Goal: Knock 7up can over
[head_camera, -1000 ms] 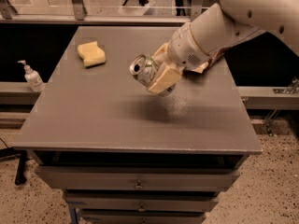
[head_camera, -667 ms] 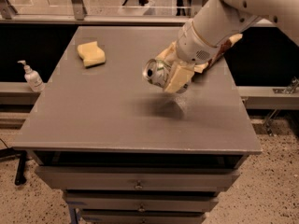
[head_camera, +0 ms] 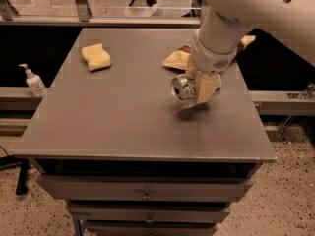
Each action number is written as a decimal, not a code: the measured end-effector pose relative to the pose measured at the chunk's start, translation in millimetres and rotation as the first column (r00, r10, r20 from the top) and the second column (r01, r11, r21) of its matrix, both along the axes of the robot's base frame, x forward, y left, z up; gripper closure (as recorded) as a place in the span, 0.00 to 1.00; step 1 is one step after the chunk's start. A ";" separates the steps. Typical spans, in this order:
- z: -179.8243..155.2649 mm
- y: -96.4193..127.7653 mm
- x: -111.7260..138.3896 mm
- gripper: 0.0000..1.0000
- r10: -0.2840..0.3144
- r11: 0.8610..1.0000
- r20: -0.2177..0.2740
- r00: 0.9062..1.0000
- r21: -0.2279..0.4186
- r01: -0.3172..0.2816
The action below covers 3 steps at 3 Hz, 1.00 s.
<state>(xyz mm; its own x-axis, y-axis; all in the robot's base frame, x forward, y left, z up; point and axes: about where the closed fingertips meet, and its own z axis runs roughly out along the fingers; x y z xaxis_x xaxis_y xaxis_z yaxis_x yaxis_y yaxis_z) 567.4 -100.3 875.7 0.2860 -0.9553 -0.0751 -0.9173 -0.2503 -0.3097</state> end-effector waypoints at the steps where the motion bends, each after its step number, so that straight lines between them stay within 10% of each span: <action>1: -8.4 -18.7 1.2 0.59 -0.006 0.990 0.062 0.998 -0.137 0.014; 3: -15.2 -30.0 -3.6 0.13 0.024 0.968 0.096 0.995 -0.253 0.001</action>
Offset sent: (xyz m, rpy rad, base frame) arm -0.0017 -0.0363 -0.0181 -0.3103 -0.1184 0.0112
